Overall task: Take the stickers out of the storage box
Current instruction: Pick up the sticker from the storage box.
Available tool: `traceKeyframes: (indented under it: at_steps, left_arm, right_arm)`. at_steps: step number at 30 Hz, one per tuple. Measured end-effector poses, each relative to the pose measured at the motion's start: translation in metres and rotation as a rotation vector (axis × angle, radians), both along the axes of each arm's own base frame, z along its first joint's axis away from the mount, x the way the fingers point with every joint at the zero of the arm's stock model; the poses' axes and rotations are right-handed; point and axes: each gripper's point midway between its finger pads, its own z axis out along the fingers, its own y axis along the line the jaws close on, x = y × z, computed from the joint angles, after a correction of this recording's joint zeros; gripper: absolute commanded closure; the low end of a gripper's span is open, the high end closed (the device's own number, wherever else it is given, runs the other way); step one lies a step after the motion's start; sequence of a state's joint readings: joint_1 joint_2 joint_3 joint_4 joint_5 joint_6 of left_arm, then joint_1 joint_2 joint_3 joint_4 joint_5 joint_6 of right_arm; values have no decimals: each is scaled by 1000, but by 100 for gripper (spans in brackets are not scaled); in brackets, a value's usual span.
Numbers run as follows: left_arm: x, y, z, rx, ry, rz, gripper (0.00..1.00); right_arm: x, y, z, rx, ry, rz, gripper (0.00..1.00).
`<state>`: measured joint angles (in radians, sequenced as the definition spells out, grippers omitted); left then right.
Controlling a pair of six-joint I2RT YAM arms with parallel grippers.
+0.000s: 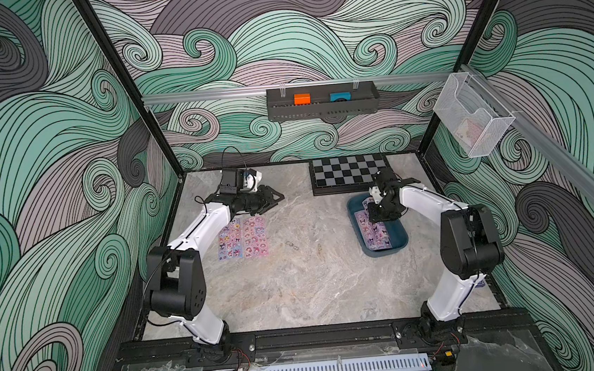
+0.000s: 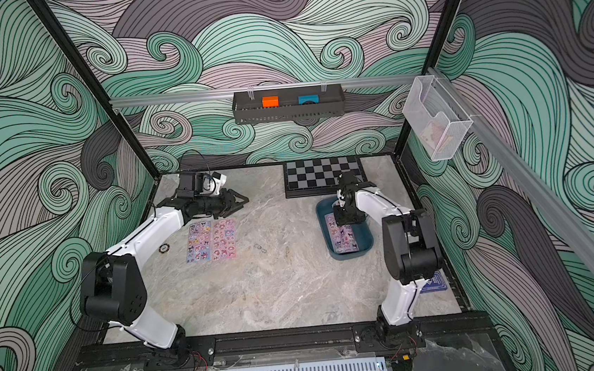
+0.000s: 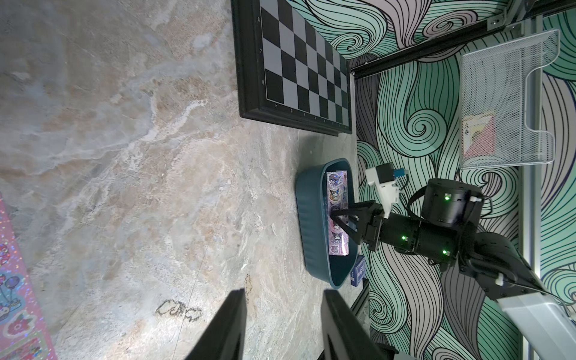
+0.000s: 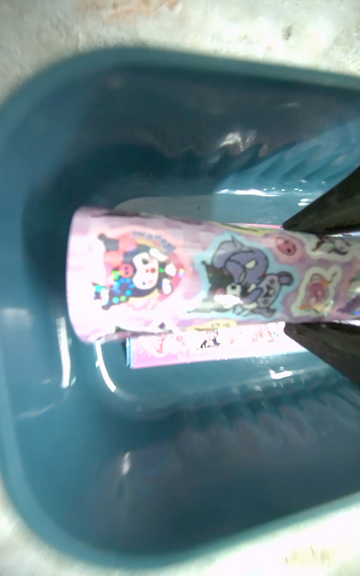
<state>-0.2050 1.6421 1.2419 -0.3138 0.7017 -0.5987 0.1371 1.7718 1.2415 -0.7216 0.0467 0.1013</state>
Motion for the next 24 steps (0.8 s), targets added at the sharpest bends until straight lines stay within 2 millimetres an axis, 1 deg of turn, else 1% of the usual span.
traceKeyframes:
  at_steps: [7, 9, 11, 15, 18, 21, 24]
  left_arm:
    - [-2, -7, 0, -5, 5, -18, 56]
    - [-3, -12, 0, -7, 7, -28, 56]
    - [-4, -19, 1, -12, 8, -42, 56]
    - [-6, -38, 6, -34, 0, -87, 56]
    - [-10, -55, 9, -61, -4, -128, 56]
    - [-14, -73, 10, -86, 0, -172, 56]
    - [-21, -93, 11, -115, 3, -221, 56]
  right_arm:
    - [-2, 3, 4, 37, -3, -11, 61]
    - [-3, 4, 9, 54, -13, -13, 62]
    - [-3, 6, 19, 74, -36, -16, 62]
    - [-2, 11, 48, 126, -107, -31, 62]
    - [-3, 16, 65, 169, -146, -48, 62]
    - [-5, 20, 77, 215, -165, -72, 62]
    - [-7, 25, 84, 255, -172, -92, 62]
